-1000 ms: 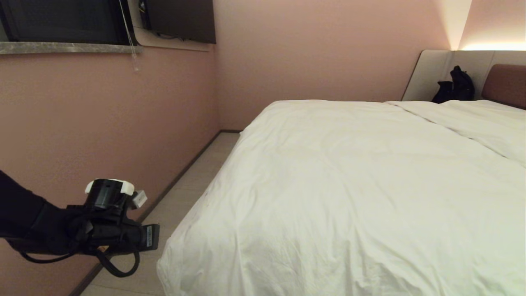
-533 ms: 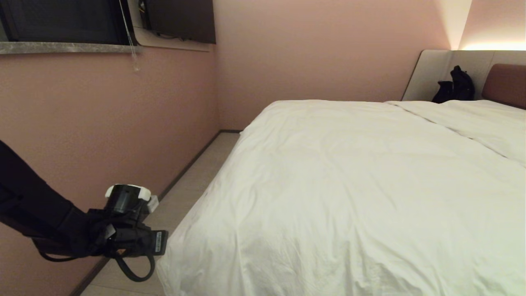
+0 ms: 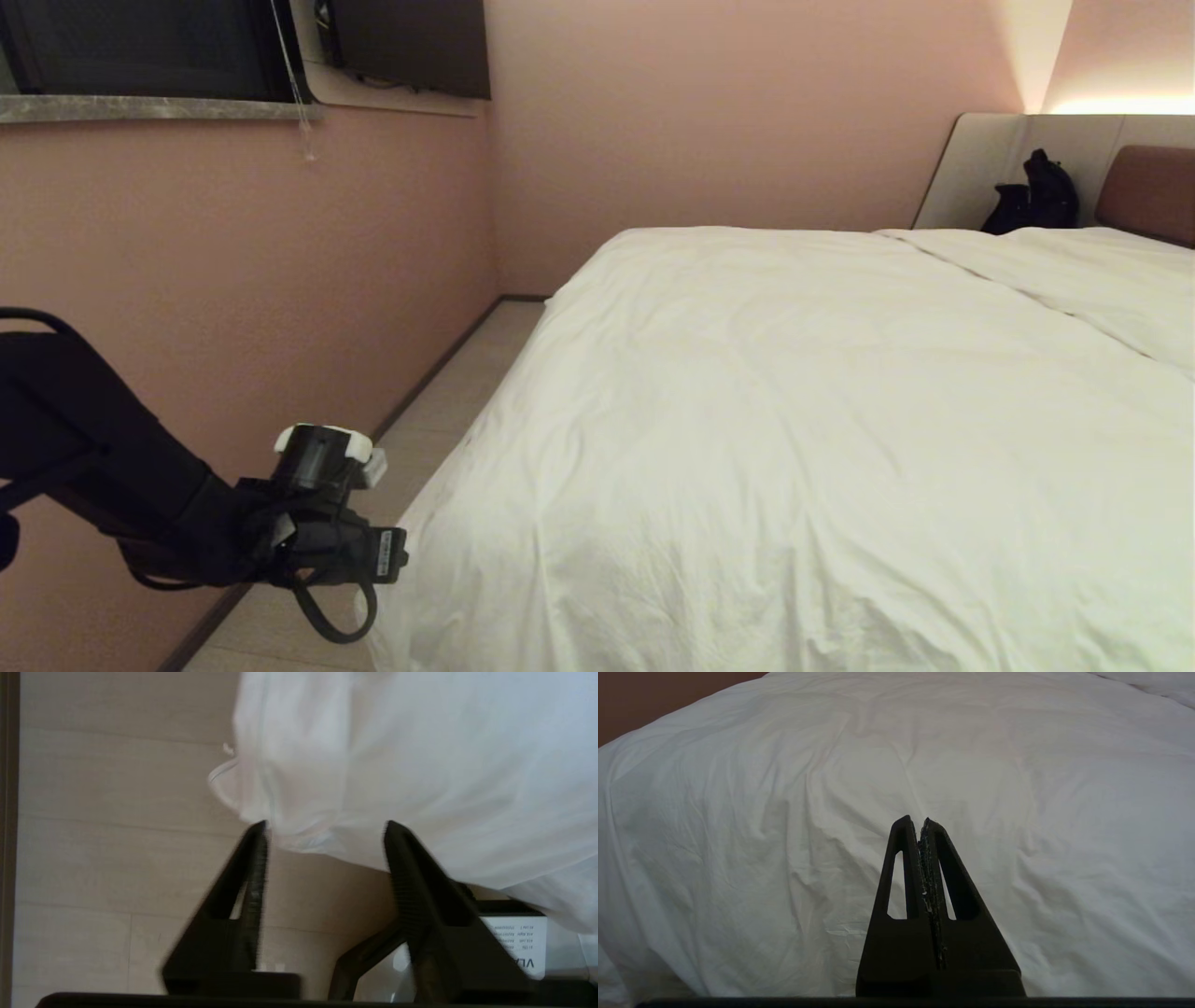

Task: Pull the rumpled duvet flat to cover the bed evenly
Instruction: Flatten the corners of the folded blanket

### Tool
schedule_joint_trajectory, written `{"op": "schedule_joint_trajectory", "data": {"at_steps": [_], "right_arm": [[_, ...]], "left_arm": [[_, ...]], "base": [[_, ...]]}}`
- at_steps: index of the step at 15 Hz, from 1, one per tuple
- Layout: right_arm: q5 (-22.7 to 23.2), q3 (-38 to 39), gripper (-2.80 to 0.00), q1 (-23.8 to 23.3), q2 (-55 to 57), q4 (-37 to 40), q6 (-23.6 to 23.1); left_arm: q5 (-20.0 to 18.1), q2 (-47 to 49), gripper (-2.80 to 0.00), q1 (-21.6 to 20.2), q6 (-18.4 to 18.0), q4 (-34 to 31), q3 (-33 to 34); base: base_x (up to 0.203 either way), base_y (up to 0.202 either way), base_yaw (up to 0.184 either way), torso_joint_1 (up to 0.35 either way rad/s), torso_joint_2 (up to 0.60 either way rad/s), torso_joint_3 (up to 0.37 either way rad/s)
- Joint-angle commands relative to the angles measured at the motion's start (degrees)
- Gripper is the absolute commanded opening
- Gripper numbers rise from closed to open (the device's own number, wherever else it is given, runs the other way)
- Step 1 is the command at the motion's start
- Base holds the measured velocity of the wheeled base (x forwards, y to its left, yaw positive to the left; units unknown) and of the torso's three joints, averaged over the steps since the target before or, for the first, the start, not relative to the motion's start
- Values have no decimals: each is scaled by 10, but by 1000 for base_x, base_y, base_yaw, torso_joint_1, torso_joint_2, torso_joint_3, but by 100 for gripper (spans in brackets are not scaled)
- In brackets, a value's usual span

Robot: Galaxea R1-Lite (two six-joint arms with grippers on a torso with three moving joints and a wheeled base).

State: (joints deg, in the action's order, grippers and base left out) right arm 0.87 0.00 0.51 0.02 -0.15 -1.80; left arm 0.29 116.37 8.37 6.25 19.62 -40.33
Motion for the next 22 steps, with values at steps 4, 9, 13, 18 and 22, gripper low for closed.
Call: {"op": "schedule_joint_trajectory", "data": {"at_steps": [4, 9, 13, 18, 22], "right_arm": [[0, 0, -280, 0, 1, 0, 0], [0, 0, -280, 0, 1, 0, 0], [0, 0, -280, 0, 1, 0, 0], [0, 0, -280, 0, 1, 0, 0], [0, 0, -280, 0, 0, 0, 0]], "left_arm": [[62, 60, 0, 20, -1, 55, -2], [125, 103, 0, 23, -18, 104, -11], [129, 110, 0, 27, -16, 104, -20], [137, 136, 0, 33, -12, 104, -47], [181, 153, 0, 34, -12, 115, -57]], "base": [[0, 0, 0, 0, 0, 0], [0, 0, 0, 0, 0, 0], [0, 0, 0, 0, 0, 0], [0, 0, 0, 0, 0, 0], [0, 0, 0, 0, 0, 0]]}}
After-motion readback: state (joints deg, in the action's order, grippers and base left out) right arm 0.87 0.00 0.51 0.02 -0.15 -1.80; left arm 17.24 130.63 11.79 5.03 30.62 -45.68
